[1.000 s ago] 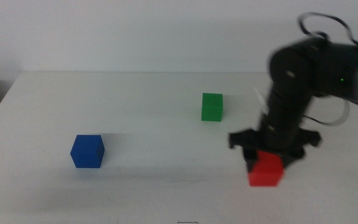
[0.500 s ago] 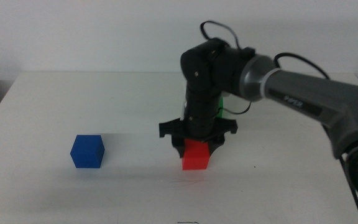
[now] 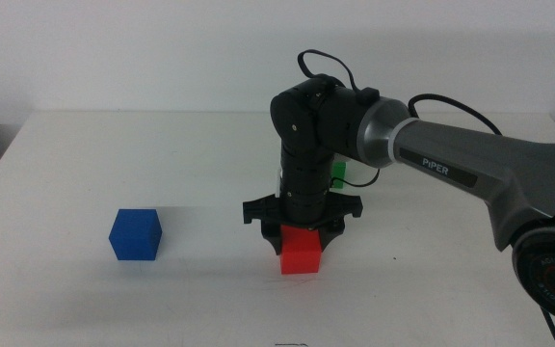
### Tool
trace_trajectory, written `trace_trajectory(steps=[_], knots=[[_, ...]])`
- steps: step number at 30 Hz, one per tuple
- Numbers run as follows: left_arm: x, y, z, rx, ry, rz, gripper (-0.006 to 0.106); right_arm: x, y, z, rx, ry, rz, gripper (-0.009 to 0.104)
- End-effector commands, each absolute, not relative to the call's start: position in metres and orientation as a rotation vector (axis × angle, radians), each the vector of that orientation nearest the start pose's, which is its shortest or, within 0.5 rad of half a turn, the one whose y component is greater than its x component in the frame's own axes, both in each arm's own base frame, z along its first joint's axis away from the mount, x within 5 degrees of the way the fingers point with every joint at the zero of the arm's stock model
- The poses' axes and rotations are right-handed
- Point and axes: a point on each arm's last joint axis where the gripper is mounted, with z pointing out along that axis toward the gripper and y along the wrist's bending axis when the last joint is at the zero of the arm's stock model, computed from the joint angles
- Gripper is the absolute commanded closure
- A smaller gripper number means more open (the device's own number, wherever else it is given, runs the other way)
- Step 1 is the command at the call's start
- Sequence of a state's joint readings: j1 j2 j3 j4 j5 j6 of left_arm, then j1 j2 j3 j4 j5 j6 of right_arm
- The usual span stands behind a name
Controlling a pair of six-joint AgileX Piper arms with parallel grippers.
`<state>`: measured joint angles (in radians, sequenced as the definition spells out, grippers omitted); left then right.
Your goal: Stack red cubes first, then green, then blue cubes in a specific spot.
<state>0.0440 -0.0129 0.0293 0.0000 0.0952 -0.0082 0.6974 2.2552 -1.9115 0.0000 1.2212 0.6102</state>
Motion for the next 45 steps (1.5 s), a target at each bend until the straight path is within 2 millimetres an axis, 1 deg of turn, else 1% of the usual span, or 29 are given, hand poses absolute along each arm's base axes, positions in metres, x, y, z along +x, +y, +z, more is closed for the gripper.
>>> trace_trajectory(steps=[1, 3, 5, 8, 9, 13, 18, 26, 35, 38, 41, 45], knots=[[0.055, 0.002, 0.205, -0.04, 1.489, 0.016, 0.01, 0.35, 0.293, 0.214, -0.125, 3.065, 0.086, 0.038], [0.055, 0.002, 0.205, -0.04, 1.489, 0.016, 0.01, 0.35, 0.293, 0.214, -0.125, 3.063, 0.088, 0.024], [0.055, 0.002, 0.205, -0.04, 1.489, 0.016, 0.01, 0.35, 0.293, 0.215, -0.13, 3.062, 0.089, 0.014], [0.055, 0.002, 0.205, -0.04, 1.489, 0.016, 0.01, 0.35, 0.293, 0.216, -0.17, 3.055, 0.08, 0.003], [0.055, 0.002, 0.205, -0.04, 1.489, 0.016, 0.01, 0.35, 0.292, 0.217, -0.173, 3.054, 0.081, 0.002], [0.055, 0.002, 0.205, -0.04, 1.489, 0.016, 0.01, 0.35, 0.29, 0.227, -0.177, 3.028, 0.084, 0.001], [0.055, 0.002, 0.205, -0.04, 1.489, 0.016, 0.01, 0.35, 0.284, 0.244, -0.182, 2.975, 0.077, 0.001], [0.055, 0.002, 0.205, -0.04, 1.489, 0.016, 0.01, 0.354, 0.287, 0.266, -0.176, 2.909, 0.135, 0.001], [0.055, 0.002, 0.205, -0.04, 1.489, 0.016, 0.01, 0.369, 0.28, 0.303, -0.141, 2.703, 0.043, 0.001], [0.055, 0.002, 0.205, -0.04, 1.489, 0.016, 0.01, 0.377, 0.274, 0.313, -0.121, 2.604, -0.032, 0.001], [0.055, 0.002, 0.205, -0.04, 1.489, 0.016, 0.01, 0.385, 0.272, 0.317, -0.114, 2.507, -0.061, 0.001], [0.055, 0.002, 0.205, -0.04, 1.489, 0.016, 0.01, 0.399, 0.271, 0.312, -0.111, 2.442, -0.026, 0.001]])
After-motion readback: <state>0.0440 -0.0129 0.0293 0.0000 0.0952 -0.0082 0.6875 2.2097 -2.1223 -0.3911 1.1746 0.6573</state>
